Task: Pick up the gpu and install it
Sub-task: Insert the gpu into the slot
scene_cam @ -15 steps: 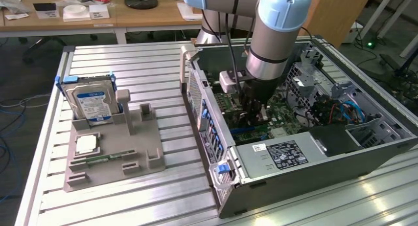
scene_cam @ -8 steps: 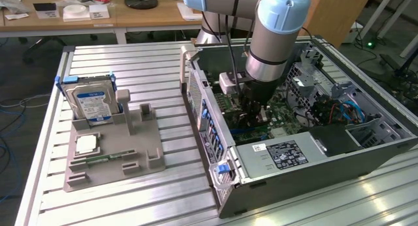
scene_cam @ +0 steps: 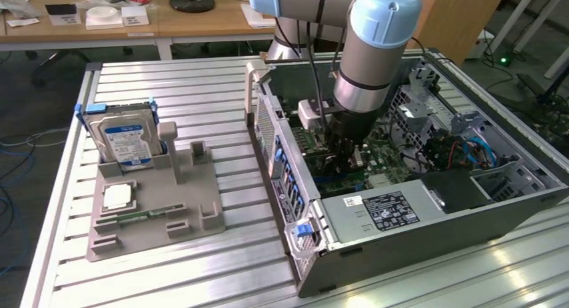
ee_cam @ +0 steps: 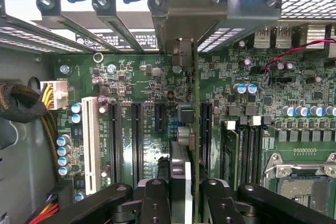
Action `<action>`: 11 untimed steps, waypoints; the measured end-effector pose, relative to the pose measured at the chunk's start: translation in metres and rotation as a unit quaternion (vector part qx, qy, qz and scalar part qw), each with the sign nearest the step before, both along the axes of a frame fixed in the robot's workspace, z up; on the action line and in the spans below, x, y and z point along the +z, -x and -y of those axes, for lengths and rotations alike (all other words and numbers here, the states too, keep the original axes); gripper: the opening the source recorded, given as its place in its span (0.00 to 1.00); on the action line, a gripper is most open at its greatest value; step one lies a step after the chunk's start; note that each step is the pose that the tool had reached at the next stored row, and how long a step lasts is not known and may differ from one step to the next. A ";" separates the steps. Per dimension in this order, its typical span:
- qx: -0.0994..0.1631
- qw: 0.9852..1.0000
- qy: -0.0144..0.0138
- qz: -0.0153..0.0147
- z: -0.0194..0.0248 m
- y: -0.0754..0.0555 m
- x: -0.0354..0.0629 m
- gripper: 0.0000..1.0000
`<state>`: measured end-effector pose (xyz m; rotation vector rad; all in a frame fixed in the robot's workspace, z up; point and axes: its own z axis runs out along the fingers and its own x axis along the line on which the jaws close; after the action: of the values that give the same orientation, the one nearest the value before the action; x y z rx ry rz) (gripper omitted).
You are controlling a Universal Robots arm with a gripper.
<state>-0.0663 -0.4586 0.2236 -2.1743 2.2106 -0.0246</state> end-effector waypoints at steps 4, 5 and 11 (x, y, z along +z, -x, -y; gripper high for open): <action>0.000 1.000 0.000 0.000 0.0000 0.000 -0.0009 0.28; 0.000 1.000 0.000 0.000 0.0000 0.000 -0.0010 0.28; 0.000 1.000 0.000 0.000 -0.0001 0.000 0.0017 0.28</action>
<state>-0.0663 -0.4585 0.2254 -2.1739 2.2102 -0.0239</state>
